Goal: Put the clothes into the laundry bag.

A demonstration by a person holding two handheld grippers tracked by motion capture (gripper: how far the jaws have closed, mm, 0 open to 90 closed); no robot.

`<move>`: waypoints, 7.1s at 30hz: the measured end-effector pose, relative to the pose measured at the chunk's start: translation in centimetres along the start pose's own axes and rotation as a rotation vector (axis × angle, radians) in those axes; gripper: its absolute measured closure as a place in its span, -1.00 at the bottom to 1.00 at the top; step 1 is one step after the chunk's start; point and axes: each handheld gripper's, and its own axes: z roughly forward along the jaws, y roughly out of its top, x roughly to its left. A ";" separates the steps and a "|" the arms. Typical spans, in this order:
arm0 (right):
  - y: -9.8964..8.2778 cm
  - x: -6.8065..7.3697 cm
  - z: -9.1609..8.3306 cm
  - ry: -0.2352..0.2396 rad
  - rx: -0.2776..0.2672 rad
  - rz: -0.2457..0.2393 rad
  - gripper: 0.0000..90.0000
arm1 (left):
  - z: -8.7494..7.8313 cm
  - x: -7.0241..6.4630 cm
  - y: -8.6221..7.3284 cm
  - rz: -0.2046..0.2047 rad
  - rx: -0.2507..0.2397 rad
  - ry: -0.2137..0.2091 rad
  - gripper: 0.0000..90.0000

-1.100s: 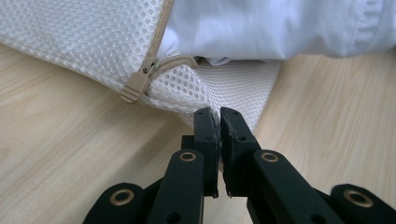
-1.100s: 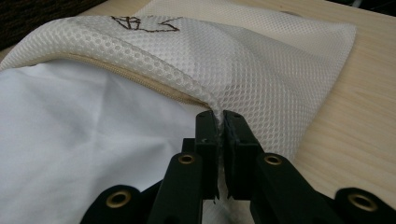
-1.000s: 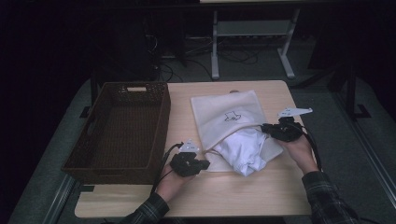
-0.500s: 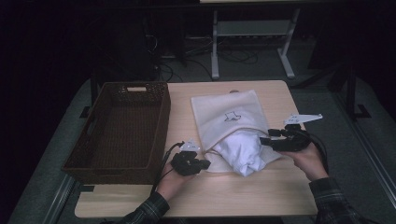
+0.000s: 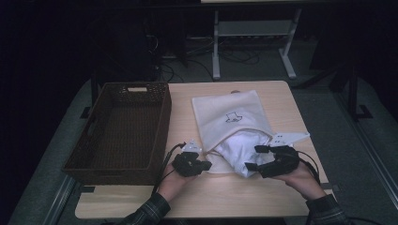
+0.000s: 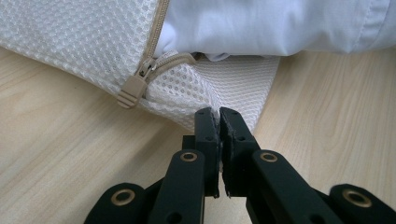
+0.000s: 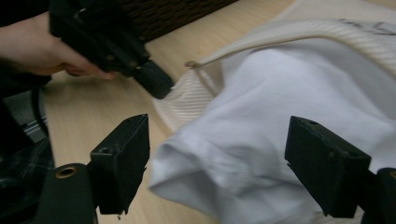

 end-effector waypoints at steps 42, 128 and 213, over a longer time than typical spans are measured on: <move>1.5 -1.6 6.5 -0.182 0.093 -0.018 0.82 | 1.0 -0.6 0.0 0.037 0.053 -0.014 0.93; -1.8 -1.3 10.1 -0.172 0.136 0.074 -0.32 | 1.6 -0.4 -0.3 0.051 0.079 -0.003 0.92; 5.7 -6.5 15.8 -0.332 -0.032 0.154 0.80 | 1.4 -0.4 -0.5 0.038 0.098 -0.006 0.93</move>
